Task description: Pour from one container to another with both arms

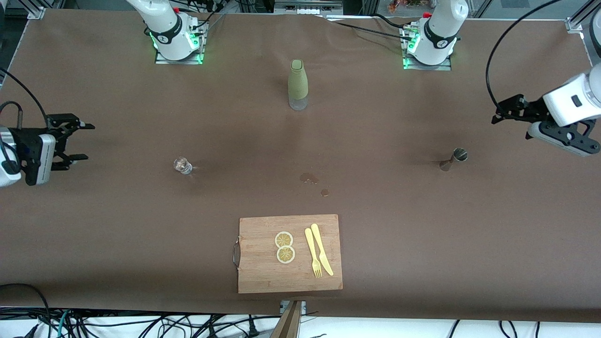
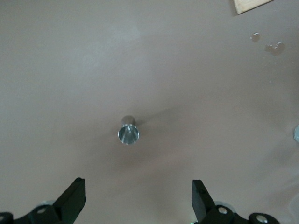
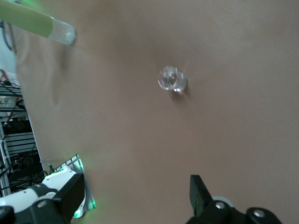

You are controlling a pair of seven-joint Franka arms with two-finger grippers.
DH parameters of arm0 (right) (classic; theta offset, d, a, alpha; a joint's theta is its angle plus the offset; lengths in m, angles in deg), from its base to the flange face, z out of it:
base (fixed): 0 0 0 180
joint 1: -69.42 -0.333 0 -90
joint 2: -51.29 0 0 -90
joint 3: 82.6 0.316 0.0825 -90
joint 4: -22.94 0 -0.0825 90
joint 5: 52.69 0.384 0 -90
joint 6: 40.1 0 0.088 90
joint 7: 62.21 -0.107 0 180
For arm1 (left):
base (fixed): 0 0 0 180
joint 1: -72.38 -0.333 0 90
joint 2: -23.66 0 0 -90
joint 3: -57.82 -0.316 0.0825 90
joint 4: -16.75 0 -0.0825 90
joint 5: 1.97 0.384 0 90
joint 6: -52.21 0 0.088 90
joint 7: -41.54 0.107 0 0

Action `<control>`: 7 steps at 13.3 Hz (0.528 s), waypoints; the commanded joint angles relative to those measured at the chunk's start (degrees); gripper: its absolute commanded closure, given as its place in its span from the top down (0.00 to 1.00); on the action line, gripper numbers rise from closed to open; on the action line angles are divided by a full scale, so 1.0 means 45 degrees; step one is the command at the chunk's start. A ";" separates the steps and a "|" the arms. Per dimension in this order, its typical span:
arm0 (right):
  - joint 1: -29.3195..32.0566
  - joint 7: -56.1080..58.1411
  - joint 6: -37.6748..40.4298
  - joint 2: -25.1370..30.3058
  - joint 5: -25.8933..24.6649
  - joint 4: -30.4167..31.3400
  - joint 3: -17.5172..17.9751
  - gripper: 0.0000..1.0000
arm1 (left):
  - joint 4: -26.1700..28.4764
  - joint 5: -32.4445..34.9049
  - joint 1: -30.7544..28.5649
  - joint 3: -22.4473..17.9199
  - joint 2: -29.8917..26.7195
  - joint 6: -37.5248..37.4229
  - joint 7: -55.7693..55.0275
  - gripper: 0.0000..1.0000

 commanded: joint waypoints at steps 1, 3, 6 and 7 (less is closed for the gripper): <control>-0.0407 -0.2467 -0.0637 0.1534 -0.1198 0.1222 0.0014 1.00 | 0.0155 0.0713 0.0580 0.0213 -0.0608 -0.0627 -0.2213 1.00; -0.0700 -0.5158 -0.1125 0.2762 -0.1707 0.2060 0.0053 1.00 | -0.0448 0.0946 0.0835 0.0213 -0.0589 -0.1135 -0.3075 1.00; -0.0975 -0.9479 -0.0990 0.3664 -0.2799 0.2201 0.0655 1.00 | -0.0802 0.1553 0.1148 0.0194 -0.0589 -0.1331 -0.3333 1.00; -0.0975 -1.0282 -0.1029 0.3957 -0.3132 0.2240 0.0910 1.00 | -0.0803 0.1553 0.1129 0.0116 -0.0589 -0.1313 -0.3410 1.00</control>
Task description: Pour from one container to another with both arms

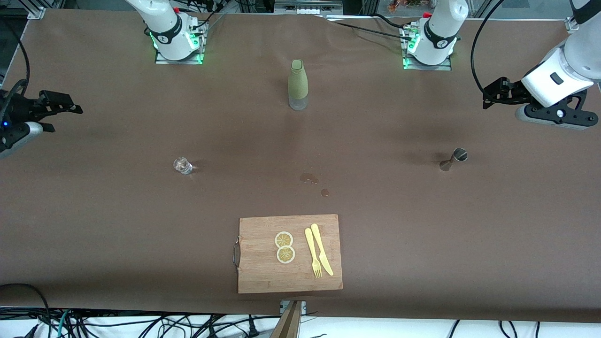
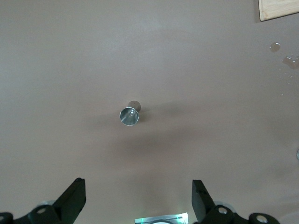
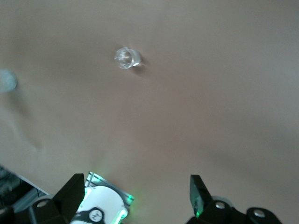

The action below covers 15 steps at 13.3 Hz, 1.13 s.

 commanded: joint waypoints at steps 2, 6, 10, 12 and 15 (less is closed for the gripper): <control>-0.0112 -0.3342 -0.0467 0.1719 -0.1045 0.1194 0.0604 1.00 | -0.0281 0.0296 0.0175 -0.0227 -0.0020 0.0240 -0.0618 1.00; 0.0025 -0.5844 -0.0352 0.2933 -0.1222 0.1235 0.0683 1.00 | -0.0008 -0.0094 -0.0019 -0.0266 -0.0059 0.0948 -0.0911 1.00; 0.0006 -0.8626 -0.0821 0.2993 -0.0911 0.1587 0.0780 1.00 | -0.0008 -0.0194 -0.0059 -0.0227 -0.0020 0.0869 -0.1108 1.00; 0.0006 -0.8408 -0.0974 0.3032 -0.1006 0.1587 0.1131 1.00 | -0.0046 -0.0213 -0.0059 -0.0188 -0.0020 0.0830 -0.1166 1.00; -0.0034 -0.8077 -0.1541 0.2935 -0.1007 0.1568 0.1171 1.00 | -0.0066 -0.0408 -0.0059 -0.0207 -0.0039 0.0811 -0.1147 1.00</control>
